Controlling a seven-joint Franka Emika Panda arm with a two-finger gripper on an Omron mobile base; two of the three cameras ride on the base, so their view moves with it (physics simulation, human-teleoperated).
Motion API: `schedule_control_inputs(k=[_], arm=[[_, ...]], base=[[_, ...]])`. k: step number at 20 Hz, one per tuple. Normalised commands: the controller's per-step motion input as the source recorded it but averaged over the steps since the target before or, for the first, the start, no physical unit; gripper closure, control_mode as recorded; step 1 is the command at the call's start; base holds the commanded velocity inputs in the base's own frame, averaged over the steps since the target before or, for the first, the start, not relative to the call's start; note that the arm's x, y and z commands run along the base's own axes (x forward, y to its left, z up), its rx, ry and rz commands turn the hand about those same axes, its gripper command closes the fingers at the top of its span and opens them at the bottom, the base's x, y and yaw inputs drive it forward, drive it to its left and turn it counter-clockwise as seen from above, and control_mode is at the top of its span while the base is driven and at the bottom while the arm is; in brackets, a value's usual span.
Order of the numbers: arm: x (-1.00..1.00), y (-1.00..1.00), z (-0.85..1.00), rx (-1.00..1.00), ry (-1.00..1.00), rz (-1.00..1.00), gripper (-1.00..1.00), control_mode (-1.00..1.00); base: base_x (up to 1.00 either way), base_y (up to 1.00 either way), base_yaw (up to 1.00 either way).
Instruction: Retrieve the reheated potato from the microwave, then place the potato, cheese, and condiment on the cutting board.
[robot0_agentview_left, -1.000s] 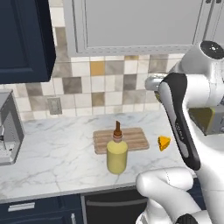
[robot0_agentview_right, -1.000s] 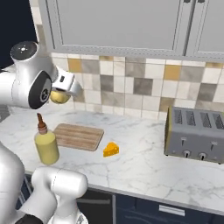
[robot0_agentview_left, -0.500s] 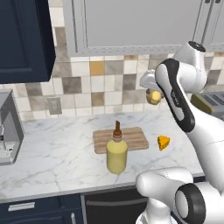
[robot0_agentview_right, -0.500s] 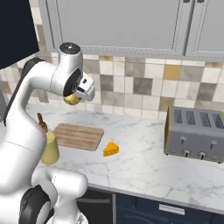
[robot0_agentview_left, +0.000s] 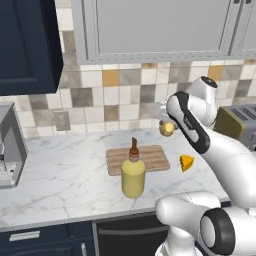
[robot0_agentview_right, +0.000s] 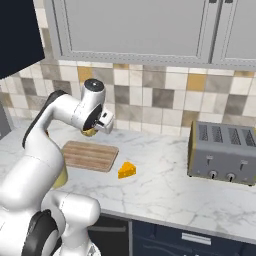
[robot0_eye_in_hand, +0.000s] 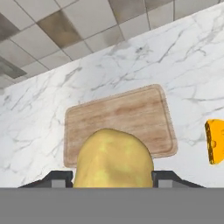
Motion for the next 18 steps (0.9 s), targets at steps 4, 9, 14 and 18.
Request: schedule_control_inputs(k=[4,9,14,18], arm=[[0.16,0.38,-0.64,0.01,-0.01,0.00,1.00,-1.00],[0.17,0.10,-0.42,0.00,-0.02,0.00,1.00,-1.00],[0.05,0.00,-0.42,0.00,0.00,0.00,1.00,-1.00],[0.00,0.04,-0.37,0.00,0.00,0.00,1.00,-1.00]], base=[[0.00,0.00,0.00],[0.00,0.00,0.00],[0.00,0.00,0.00],[0.00,0.00,0.00]])
